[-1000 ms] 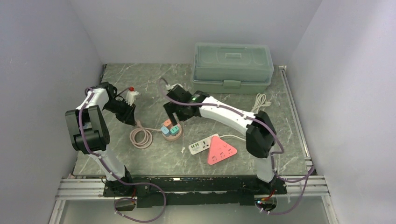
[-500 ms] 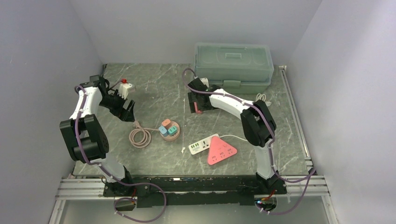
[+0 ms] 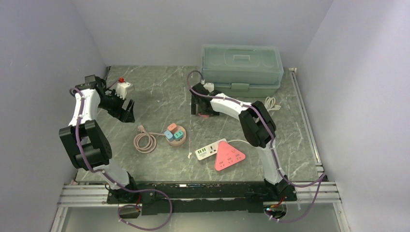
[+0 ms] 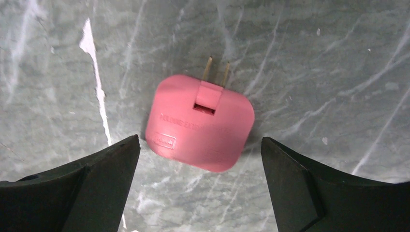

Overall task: Insert the plug
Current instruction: Pick up the plug from the center of the board.

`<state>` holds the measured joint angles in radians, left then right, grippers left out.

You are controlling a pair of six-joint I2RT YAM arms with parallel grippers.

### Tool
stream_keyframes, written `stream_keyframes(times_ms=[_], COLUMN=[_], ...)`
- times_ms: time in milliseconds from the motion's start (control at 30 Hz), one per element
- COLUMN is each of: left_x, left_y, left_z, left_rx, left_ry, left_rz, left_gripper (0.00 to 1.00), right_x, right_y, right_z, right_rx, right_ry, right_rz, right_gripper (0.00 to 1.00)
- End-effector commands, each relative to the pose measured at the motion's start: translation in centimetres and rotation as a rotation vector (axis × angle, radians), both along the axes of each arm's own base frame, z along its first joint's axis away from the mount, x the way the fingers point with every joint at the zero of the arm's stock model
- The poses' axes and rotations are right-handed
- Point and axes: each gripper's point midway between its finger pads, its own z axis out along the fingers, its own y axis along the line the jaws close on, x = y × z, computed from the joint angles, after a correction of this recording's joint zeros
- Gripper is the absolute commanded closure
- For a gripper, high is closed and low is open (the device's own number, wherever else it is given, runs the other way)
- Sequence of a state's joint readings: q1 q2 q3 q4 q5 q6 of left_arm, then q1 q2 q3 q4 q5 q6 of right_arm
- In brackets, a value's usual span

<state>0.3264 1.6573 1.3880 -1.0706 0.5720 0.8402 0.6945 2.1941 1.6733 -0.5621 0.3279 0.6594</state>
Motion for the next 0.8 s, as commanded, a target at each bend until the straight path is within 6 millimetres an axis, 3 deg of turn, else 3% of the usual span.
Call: stream_keyframes(times_ms=[0,133,367,500,567,633,733,767], left_x=[0.3,0.6,1.1,2.1,2.9,3.8,5.2,5.2], left_y=[-0.1,0.1,0.9,1.6,1.6,1.2,0.6,-0.1], left_z=[2.1,2.2,2.8,5.1,7.3,9.9,13.2,14.1], left_rx=[-0.008,-0.008,0.019,0.055,0.045,0.005,-0.042,-0.072], left_ry=[-0.051,-0.052,-0.077,-0.173,-0.252,-0.345,-0.476,-0.507], left_rz=[0.014,0.032,0.048,0.055,0.063,0.06,0.08,0.051], left_gripper=[0.0,0.0,0.0,0.0,0.0,0.0,0.0,0.0], right_x=[2.2,2.6,2.3,2.3,2.4,2.4,1.5,0.9], right_y=[1.8,2.2,1.6,0.9,0.7,0.9,1.9,2.4], right_z=[1.1,0.7,-0.1,0.3,1.5,3.2,6.8,9.0], right_rx=[0.073,0.083,0.051,0.019,0.0,0.013,0.084,0.126], right_ry=[-0.06,-0.059,-0.054,-0.071,-0.097,-0.125,-0.168,-0.193], right_rz=[-0.057,-0.067,-0.069,-0.044,-0.013,0.034,0.156,0.21], right_gripper=[0.0,0.04,0.32,0.52,0.59,0.6,0.61,0.62])
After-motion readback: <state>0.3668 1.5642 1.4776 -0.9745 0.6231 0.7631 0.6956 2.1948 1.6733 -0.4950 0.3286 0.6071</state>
